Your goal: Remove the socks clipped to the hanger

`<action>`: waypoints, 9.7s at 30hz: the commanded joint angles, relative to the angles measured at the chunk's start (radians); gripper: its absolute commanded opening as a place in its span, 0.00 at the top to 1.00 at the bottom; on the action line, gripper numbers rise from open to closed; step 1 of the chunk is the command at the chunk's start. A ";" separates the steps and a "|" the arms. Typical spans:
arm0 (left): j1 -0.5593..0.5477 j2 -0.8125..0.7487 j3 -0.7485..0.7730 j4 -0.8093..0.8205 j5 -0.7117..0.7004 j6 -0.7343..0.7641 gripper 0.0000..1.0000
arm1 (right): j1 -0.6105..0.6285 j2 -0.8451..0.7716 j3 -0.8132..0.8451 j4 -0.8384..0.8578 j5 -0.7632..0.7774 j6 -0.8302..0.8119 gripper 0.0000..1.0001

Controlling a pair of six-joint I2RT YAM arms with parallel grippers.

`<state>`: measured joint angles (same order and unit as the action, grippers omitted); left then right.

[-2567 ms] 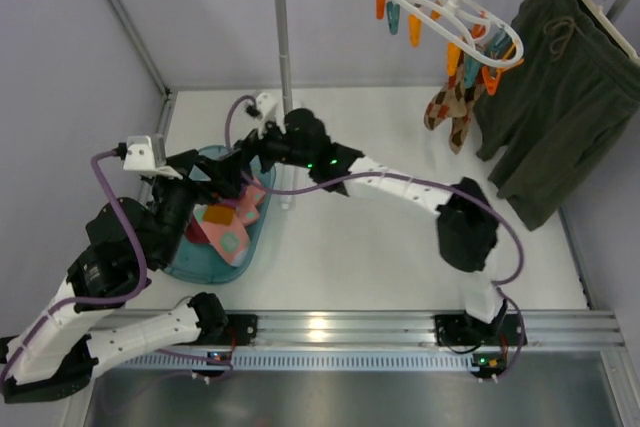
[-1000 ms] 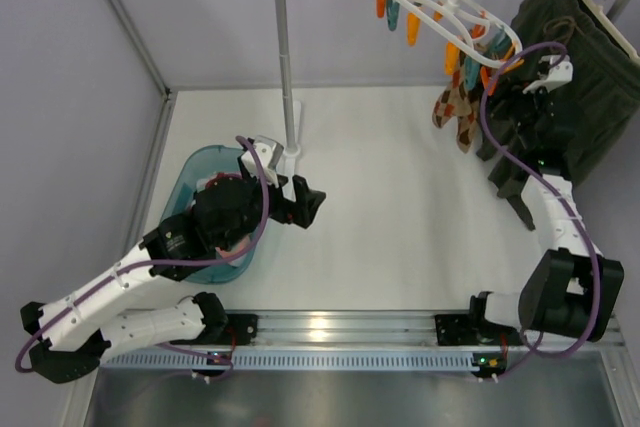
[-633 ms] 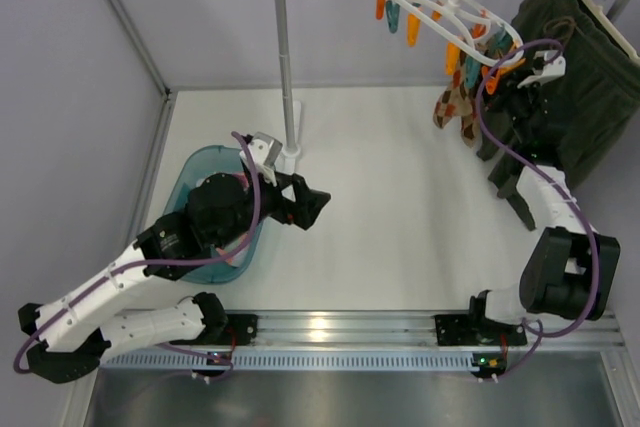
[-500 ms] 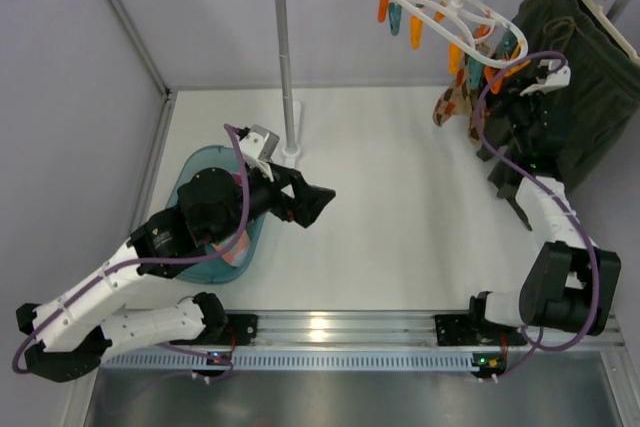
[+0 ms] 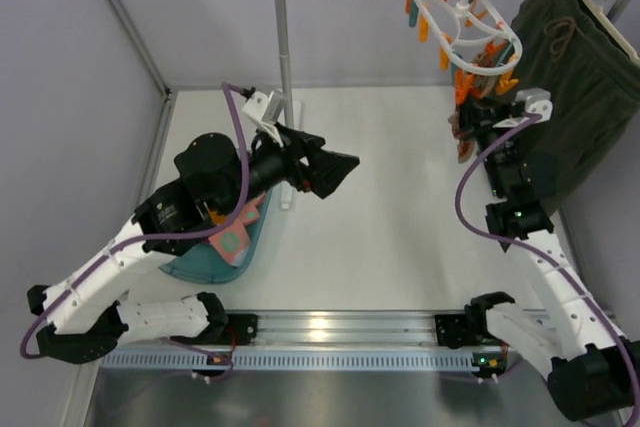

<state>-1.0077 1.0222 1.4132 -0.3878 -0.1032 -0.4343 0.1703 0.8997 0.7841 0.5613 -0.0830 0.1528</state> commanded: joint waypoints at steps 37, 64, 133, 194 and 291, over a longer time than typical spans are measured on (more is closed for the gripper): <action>0.051 0.458 -0.355 1.018 -0.079 0.333 0.01 | 0.621 0.258 0.354 -0.428 0.678 0.126 1.00; 0.046 0.543 -0.328 1.021 -0.161 0.264 1.00 | 0.426 -0.094 0.308 -0.862 0.323 0.109 0.28; 0.313 0.556 -0.344 1.021 0.642 -0.291 1.00 | -0.058 0.407 0.615 -0.448 -0.624 -0.032 0.35; 0.822 -0.054 -0.490 -0.151 -0.202 -0.222 0.01 | -0.297 -0.041 0.126 -0.634 -0.271 0.202 0.01; 0.078 0.935 0.162 0.917 -0.021 0.175 1.00 | -0.023 0.288 0.498 -0.316 -0.537 0.079 0.56</action>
<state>-0.9291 2.0216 1.6196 0.4644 -0.1619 -0.1978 0.1360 1.1995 1.2625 0.2493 -0.6262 0.2611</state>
